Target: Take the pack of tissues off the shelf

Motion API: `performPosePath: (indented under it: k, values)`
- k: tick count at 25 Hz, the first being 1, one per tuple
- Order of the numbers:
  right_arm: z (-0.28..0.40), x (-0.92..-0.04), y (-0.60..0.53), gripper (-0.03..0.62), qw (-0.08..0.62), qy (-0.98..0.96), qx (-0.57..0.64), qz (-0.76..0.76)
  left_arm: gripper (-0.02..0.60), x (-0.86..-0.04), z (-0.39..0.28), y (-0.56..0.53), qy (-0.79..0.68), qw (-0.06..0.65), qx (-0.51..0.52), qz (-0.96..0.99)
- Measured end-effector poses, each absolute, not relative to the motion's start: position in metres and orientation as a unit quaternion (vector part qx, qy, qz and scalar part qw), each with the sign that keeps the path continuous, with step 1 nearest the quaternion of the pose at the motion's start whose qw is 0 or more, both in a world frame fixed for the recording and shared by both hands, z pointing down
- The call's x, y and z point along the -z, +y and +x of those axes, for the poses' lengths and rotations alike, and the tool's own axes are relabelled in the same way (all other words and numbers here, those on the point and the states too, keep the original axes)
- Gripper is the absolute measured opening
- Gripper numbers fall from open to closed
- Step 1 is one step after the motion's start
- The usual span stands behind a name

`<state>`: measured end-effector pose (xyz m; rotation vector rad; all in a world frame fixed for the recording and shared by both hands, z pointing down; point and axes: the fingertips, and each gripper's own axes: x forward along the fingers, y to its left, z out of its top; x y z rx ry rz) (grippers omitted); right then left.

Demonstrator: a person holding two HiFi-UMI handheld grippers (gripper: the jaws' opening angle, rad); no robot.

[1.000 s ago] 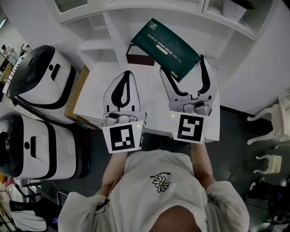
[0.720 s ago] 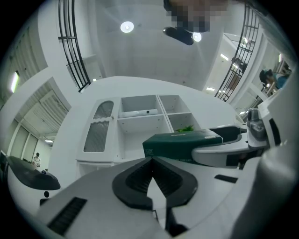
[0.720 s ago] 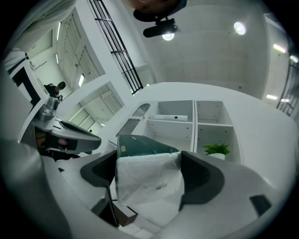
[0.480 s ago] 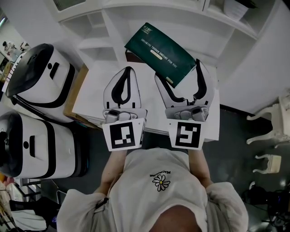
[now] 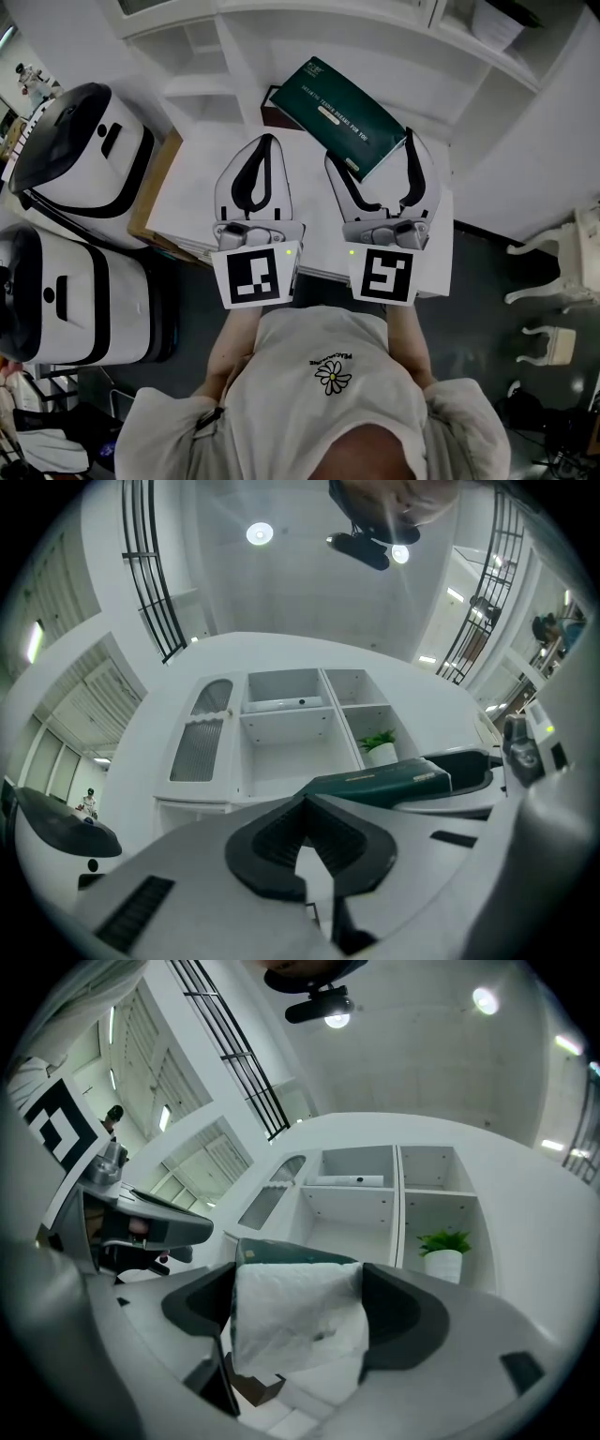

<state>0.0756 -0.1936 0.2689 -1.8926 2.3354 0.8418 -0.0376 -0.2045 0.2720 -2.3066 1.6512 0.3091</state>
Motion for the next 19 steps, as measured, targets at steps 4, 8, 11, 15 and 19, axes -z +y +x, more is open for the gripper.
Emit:
performPosePath:
  k: [4, 8, 11, 15, 19]
  values:
    - [0.073, -0.268, -0.191, 0.425, 0.014, 0.748, -0.271, -0.606, -0.002, -0.275, -0.041, -0.207, 0.575, 0.140, -0.107, -0.799]
    - [0.076, -0.268, -0.193, 0.423, 0.015, 0.744, -0.273, -0.610, -0.002, -0.278, -0.041, -0.210, 0.574, 0.137, -0.107, -0.800]
    - [0.076, -0.269, -0.193, 0.423, 0.013, 0.740, -0.271, -0.615, -0.002, -0.280, -0.042, -0.212, 0.571, 0.135, -0.106, -0.802]
    - [0.077, -0.271, -0.194, 0.423, 0.011, 0.737, -0.271, -0.619, -0.002, -0.280, -0.041, -0.213, 0.567, 0.136, -0.106, -0.806]
    - [0.077, -0.271, -0.195, 0.422, 0.011, 0.735, -0.275, -0.619, -0.002, -0.280, -0.040, -0.215, 0.565, 0.138, -0.106, -0.807]
